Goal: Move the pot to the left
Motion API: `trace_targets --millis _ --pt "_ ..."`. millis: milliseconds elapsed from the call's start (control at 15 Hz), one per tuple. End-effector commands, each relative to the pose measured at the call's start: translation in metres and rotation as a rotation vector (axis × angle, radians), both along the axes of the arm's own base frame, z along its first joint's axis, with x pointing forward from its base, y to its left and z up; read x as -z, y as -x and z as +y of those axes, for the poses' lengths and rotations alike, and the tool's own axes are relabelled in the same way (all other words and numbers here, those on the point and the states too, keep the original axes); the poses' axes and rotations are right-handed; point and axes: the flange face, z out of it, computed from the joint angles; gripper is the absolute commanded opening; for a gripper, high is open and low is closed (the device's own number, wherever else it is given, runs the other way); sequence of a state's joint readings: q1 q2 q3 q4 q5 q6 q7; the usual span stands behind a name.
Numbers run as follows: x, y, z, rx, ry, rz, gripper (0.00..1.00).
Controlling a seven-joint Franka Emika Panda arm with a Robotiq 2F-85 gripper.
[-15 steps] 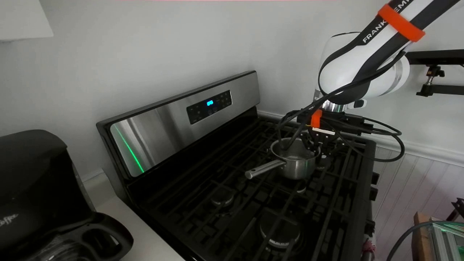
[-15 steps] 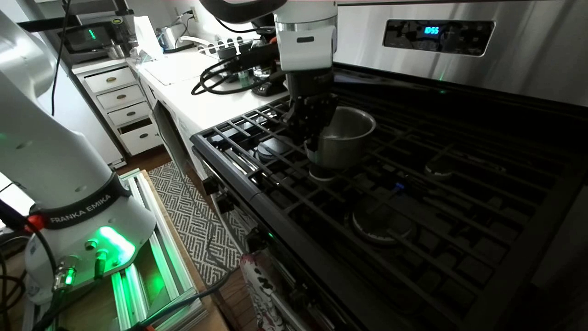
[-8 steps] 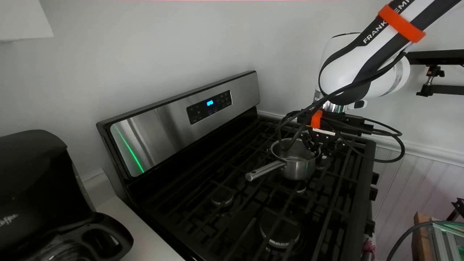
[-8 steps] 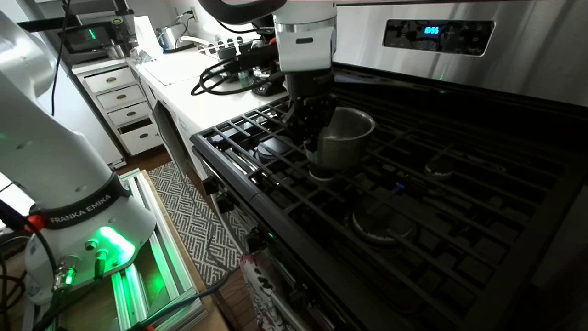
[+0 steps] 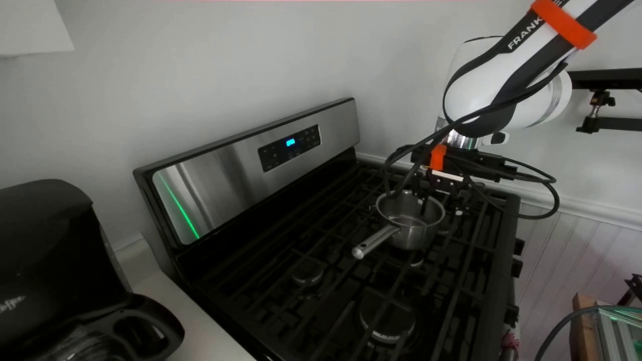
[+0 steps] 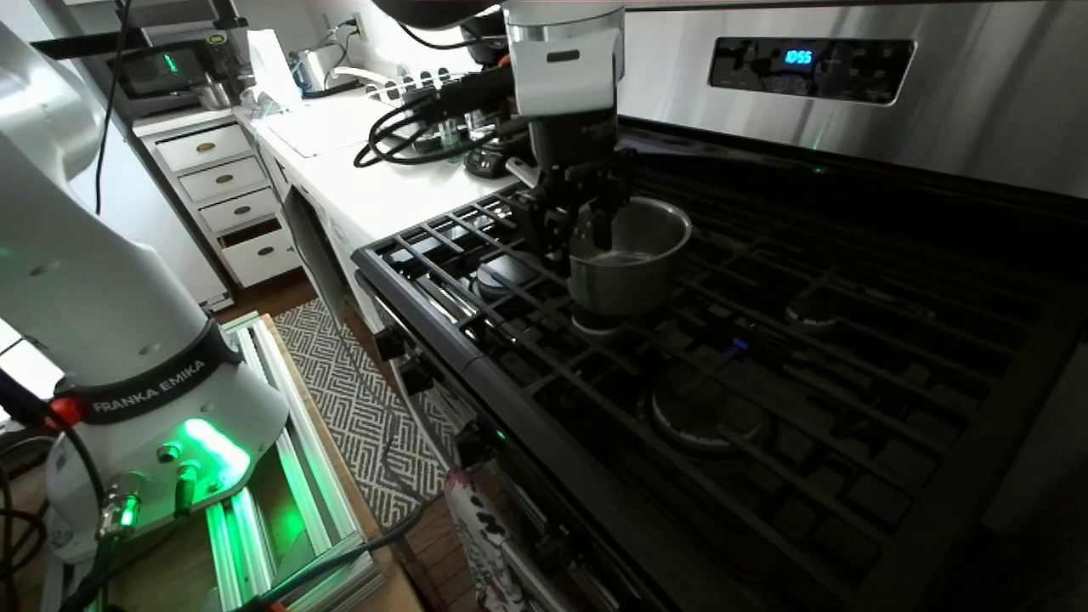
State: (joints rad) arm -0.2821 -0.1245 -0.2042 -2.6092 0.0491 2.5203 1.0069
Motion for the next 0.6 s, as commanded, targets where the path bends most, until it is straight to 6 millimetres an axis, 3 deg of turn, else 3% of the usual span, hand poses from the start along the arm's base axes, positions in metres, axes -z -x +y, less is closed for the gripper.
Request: trace_targets --millis 0,133,533 --pt "-0.019 0.004 -0.004 -0.027 -0.003 -0.03 0.95" --pt "-0.027 0.007 -0.007 -0.085 0.018 -0.03 1.0" --pt "-0.054 0.018 -0.017 -0.35 0.097 -0.002 1.0"
